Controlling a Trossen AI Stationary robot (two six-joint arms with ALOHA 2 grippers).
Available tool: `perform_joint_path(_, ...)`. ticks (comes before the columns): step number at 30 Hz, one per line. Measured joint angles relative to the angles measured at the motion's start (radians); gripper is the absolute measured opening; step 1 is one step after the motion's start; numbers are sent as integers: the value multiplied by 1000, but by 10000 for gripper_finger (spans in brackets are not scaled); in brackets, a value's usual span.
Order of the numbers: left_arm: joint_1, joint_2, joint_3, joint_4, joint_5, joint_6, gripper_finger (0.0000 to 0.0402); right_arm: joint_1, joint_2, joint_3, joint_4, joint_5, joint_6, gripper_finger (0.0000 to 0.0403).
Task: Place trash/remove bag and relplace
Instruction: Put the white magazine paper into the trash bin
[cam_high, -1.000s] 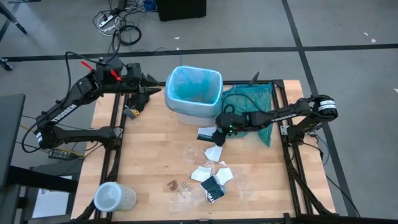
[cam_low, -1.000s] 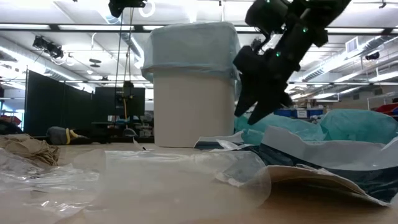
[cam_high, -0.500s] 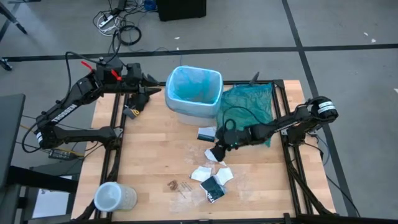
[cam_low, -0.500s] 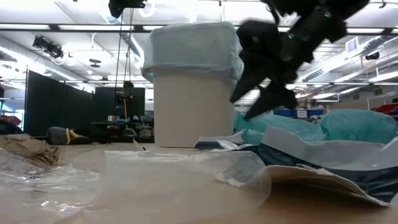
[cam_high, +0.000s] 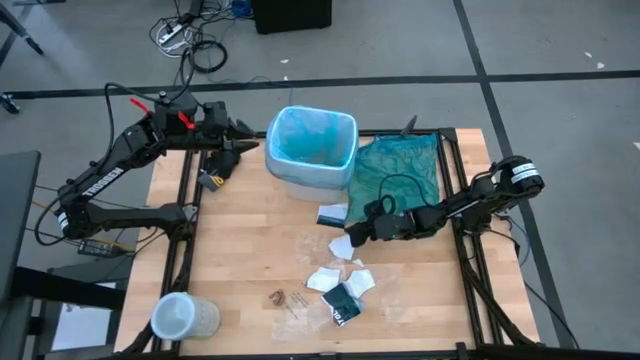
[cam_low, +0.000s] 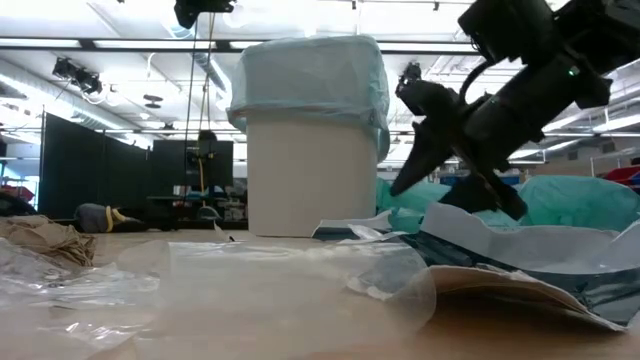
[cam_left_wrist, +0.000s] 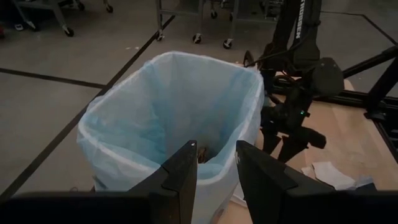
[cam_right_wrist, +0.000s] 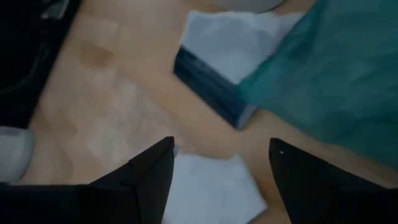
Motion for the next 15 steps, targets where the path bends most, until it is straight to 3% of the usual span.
perform_joint_path(8,0,0,0,0,0,-1,120,-3,2,-1,2,79,-15,247)
perform_joint_path(15,0,0,0,-1,0,-8,120,-1,164,71,132,23,-11,245)
